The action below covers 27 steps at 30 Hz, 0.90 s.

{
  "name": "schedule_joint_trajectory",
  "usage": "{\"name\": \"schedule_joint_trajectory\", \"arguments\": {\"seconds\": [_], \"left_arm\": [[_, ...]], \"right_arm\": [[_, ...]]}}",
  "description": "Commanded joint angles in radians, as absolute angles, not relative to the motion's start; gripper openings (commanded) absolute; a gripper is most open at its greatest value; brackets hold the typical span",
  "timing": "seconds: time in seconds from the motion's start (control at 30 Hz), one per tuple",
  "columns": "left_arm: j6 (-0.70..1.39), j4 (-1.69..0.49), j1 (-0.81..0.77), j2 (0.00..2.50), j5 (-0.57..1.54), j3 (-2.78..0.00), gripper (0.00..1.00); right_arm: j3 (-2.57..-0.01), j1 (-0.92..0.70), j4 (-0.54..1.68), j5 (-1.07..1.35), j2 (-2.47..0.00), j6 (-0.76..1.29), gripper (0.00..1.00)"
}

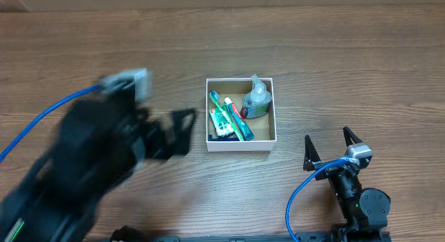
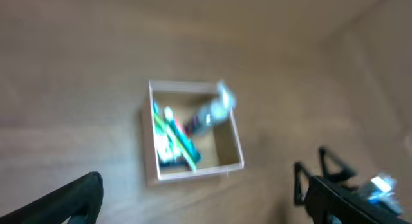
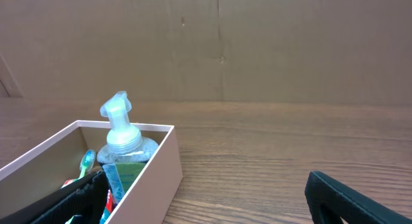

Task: Pack container

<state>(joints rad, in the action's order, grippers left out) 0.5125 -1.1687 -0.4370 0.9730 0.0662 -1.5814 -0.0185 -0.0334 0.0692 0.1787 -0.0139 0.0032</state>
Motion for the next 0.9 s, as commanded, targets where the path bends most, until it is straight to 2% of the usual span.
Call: {"name": "schedule_joint_trajectory", "arguments": {"seconds": [0.0, 0.13, 0.33, 0.5, 0.67, 0.87], "left_arm": [[0.486, -1.178, -0.402, 0.765, -0.055, -1.583, 1.0], [0.485, -1.219, -0.32, 0.583, -0.089, -1.583, 1.0], [0.478, -1.486, -0.136, 0.41, -0.101, -1.552, 1.0], [0.487, -1.464, -0.071, 0.237, -0.069, -1.387, 1.0], [0.485, -1.227, -0.064, 0.072, -0.061, -1.146, 1.0], [0.384, -0.696, -0.055, 0.004, 0.067, -0.77, 1.0]], "right_arm": [[-0.008, -0.03, 0.063, 0.185, -0.004, -0.001, 1.0], [-0.008, -0.03, 0.063, 0.185, -0.004, -0.001, 1.0], [-0.008, -0.03, 0.063, 0.185, -0.004, -0.001, 1.0], [-0.008, -0.03, 0.063, 0.185, -0.004, -0.001, 1.0], [-0.008, -0.03, 0.063, 0.185, -0.004, -0.001, 1.0], [-0.008, -0.03, 0.063, 0.185, -0.004, -0.001, 1.0]]}}
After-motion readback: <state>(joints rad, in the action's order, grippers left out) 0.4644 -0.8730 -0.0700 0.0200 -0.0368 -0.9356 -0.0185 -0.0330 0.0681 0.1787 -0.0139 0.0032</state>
